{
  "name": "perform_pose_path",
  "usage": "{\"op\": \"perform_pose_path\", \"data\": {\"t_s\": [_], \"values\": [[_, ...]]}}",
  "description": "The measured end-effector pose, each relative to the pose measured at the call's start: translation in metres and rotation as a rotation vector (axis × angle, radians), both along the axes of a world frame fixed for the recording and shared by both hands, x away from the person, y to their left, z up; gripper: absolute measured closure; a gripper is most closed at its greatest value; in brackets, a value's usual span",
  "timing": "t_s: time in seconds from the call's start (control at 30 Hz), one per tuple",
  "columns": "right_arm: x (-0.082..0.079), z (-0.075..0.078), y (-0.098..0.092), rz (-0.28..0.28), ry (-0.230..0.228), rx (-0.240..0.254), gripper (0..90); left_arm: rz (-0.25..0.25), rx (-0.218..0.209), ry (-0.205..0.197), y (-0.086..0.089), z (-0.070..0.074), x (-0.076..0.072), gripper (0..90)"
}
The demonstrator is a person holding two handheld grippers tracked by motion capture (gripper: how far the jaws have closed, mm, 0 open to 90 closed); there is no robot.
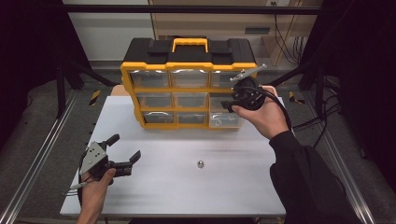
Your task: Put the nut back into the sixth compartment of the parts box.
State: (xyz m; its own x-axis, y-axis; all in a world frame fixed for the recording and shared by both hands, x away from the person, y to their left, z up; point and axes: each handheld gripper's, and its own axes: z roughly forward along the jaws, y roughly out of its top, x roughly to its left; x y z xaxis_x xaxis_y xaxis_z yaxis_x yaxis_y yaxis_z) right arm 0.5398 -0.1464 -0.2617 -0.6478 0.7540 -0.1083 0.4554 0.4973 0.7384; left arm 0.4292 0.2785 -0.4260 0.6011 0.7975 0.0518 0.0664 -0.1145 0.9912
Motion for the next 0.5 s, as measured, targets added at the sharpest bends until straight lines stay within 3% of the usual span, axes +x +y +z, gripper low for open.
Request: {"op": "perform_pose_path", "data": {"t_s": [0.23,0.5], "values": [[-0.027,0.004,0.014,0.08,-0.06,-0.017,22.1,-0.002,0.002,0.001,-0.001,0.0,0.0,0.8],[-0.05,-0.008,0.032,0.191,-0.084,-0.028,16.1,-0.001,0.002,0.0,0.0,0.0,0.0,0.8]]}}
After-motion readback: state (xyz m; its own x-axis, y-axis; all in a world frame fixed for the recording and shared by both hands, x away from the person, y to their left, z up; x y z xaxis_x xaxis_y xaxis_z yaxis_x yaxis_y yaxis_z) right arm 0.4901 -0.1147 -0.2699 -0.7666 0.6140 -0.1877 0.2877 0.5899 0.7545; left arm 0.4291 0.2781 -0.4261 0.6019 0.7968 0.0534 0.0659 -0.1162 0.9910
